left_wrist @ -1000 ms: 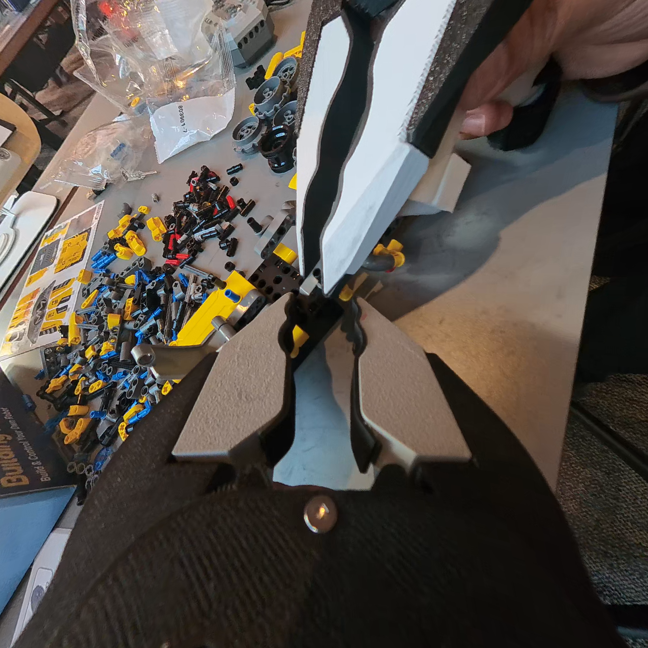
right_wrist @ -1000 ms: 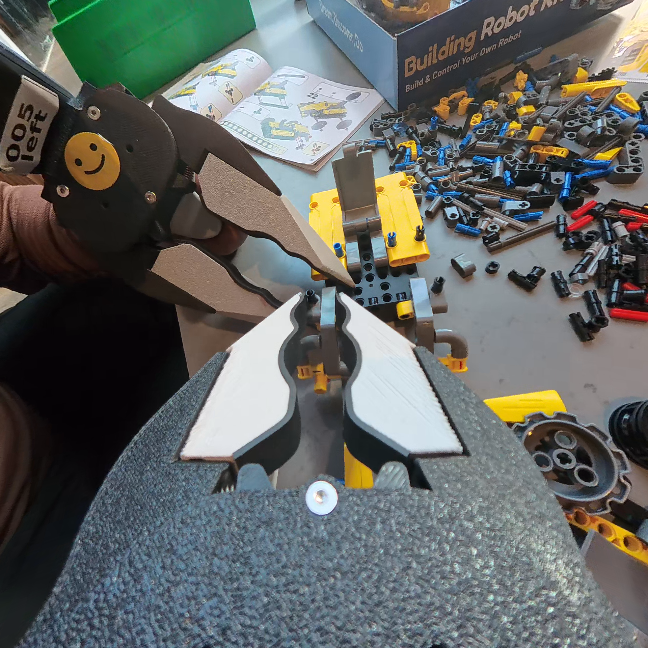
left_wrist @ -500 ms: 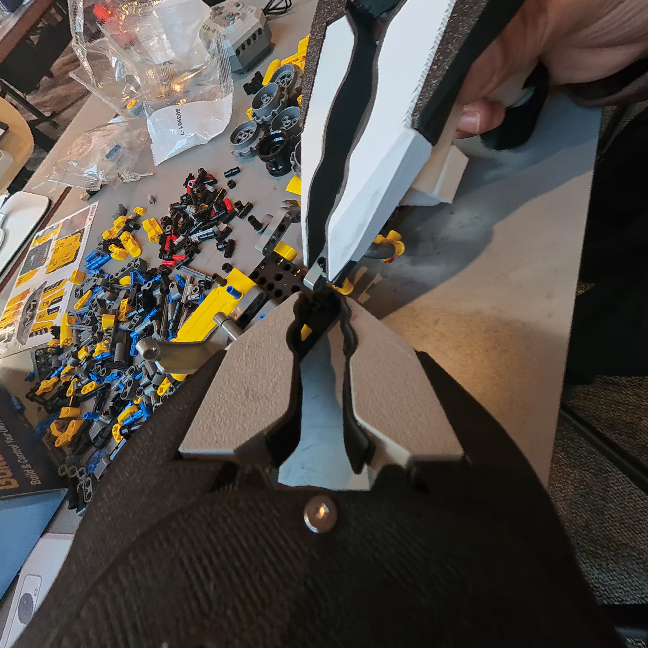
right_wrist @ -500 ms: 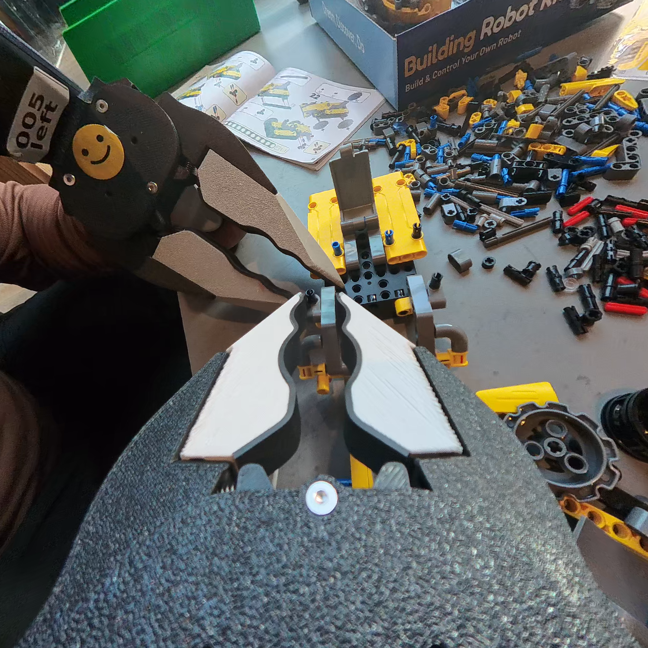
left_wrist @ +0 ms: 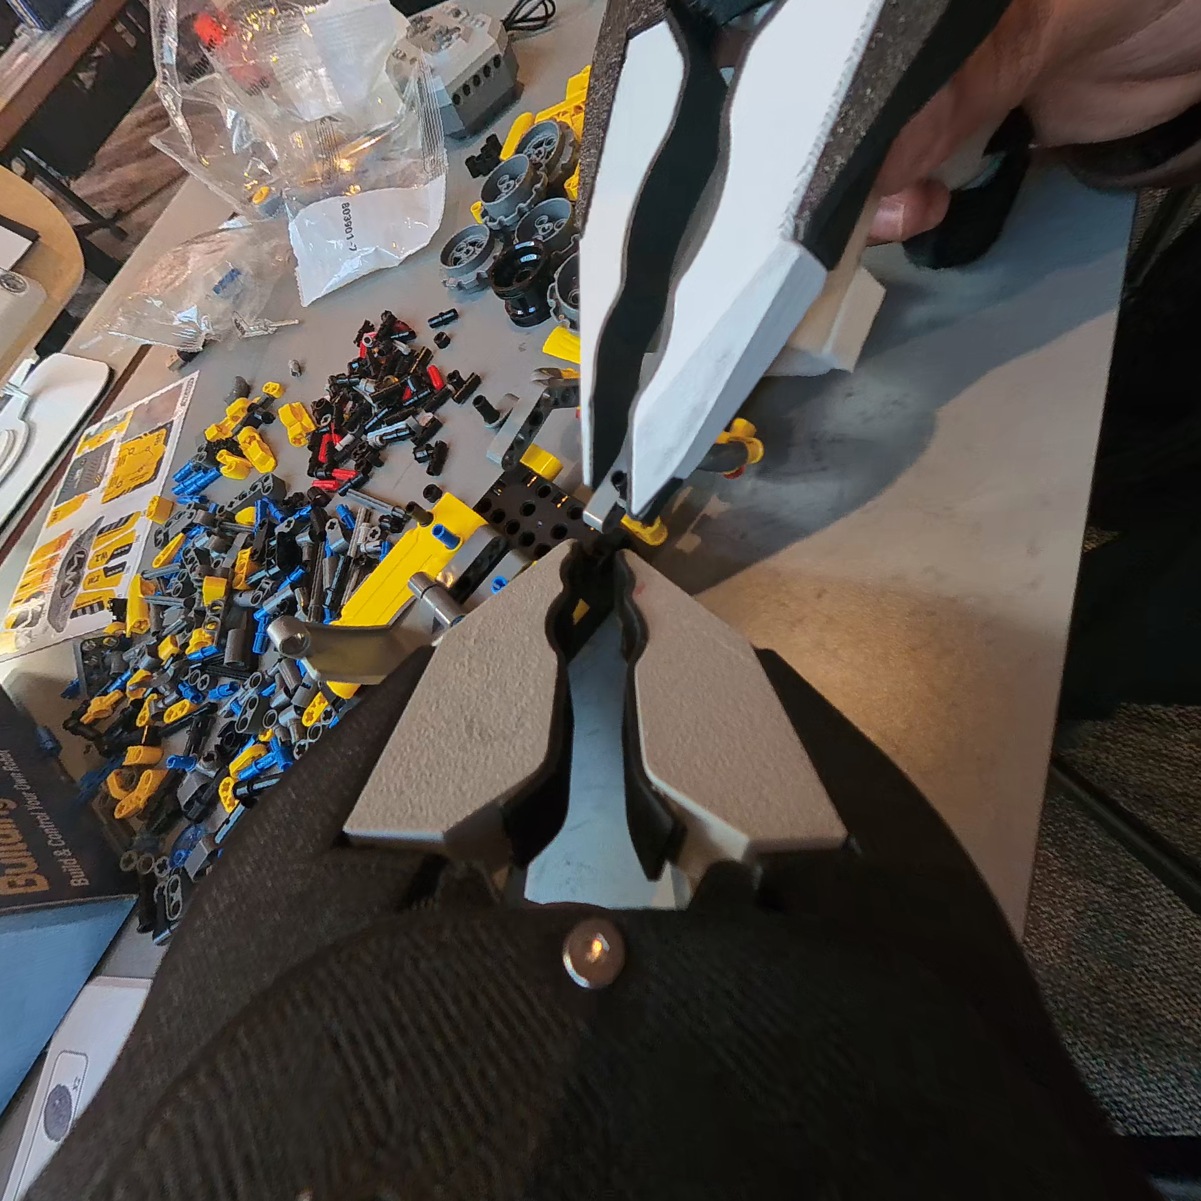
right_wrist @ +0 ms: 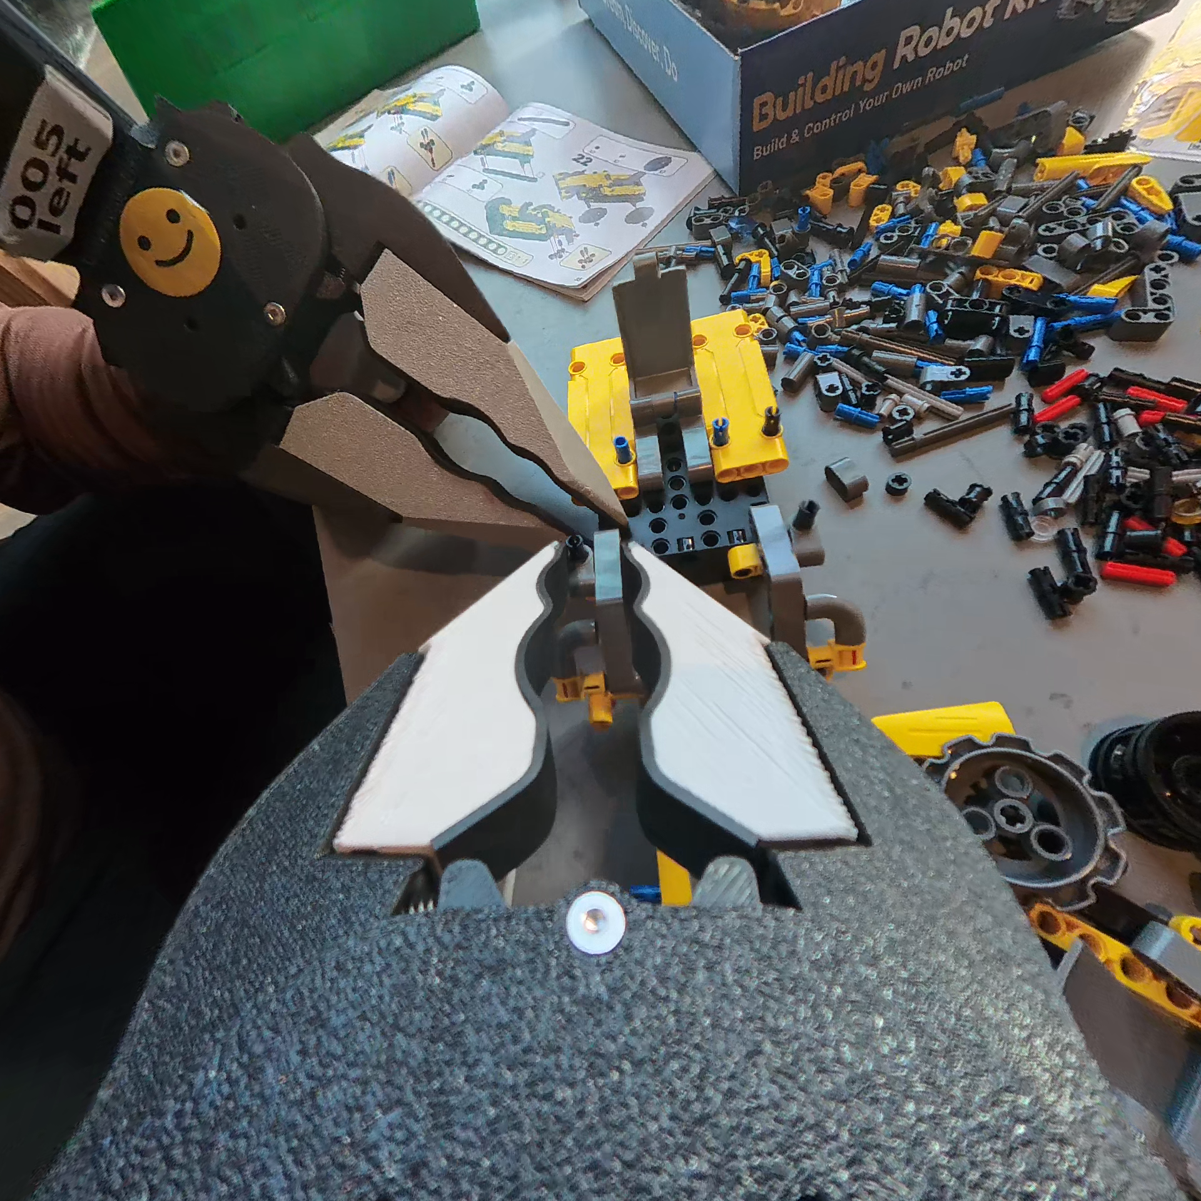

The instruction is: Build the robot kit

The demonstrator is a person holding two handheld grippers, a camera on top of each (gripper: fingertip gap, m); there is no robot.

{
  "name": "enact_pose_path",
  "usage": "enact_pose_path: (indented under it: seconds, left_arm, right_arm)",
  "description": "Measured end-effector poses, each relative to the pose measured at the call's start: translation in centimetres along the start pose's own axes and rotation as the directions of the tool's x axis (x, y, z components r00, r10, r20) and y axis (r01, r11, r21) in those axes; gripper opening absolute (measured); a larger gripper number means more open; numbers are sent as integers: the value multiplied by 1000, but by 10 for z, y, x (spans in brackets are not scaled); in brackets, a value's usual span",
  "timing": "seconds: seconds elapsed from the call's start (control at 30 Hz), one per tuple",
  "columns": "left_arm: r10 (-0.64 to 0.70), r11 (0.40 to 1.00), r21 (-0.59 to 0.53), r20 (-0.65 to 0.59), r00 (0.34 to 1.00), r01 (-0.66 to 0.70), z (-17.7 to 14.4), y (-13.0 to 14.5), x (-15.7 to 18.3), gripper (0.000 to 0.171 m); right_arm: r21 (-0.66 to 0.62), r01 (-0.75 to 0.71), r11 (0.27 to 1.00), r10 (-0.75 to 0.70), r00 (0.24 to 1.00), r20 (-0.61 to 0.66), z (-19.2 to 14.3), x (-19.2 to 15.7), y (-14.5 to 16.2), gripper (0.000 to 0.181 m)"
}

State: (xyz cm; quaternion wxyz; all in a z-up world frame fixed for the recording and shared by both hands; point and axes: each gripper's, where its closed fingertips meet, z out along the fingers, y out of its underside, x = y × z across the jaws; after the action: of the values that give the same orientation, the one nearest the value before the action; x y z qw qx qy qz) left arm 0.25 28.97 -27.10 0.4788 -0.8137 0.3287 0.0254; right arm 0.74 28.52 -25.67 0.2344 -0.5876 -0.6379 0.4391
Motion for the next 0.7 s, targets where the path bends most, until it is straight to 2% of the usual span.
enact_pose_path:
  seconds: [0.23, 0.37, 0.43, 0.5, 0.6, 0.63, 0.7]
  left_arm:
    - [15, 1000, 3, -9, 1000, -15, -1, 0, 2, 10]
    - [116, 993, -17, 18, 993, -116, -1, 2, 9, 27]
    - [155, 988, -23, 44, 987, -154, -1, 2, 10, 26]
    - [143, 990, -16, 33, 989, -143, -1, 2, 10, 24]
    - [84, 996, 27, -4, 996, -84, -6, -2, 8, 22]
    - [71, 996, 49, -16, 997, -70, -9, -4, 8, 20]
    - [38, 996, 78, -33, 999, -35, -13, -7, 5, 18]
  right_arm:
    - [-13, 55, 998, -56, 998, -30, 0, 1, 1, 12]
    - [-32, 99, 995, -101, 992, -76, -1, 4, 4, 16]
    - [-54, 163, 985, -168, 980, -107, -3, 3, 5, 17]
    - [-81, 250, 965, -261, 949, -175, -7, 2, 5, 26]
    - [-198, 406, 892, -449, 843, -296, -13, 4, 8, 30]
    - [-219, 432, 875, -482, 818, -313, -14, 2, 8, 28]
    - [-220, 436, 873, -486, 815, -315, -14, -1, 7, 25]
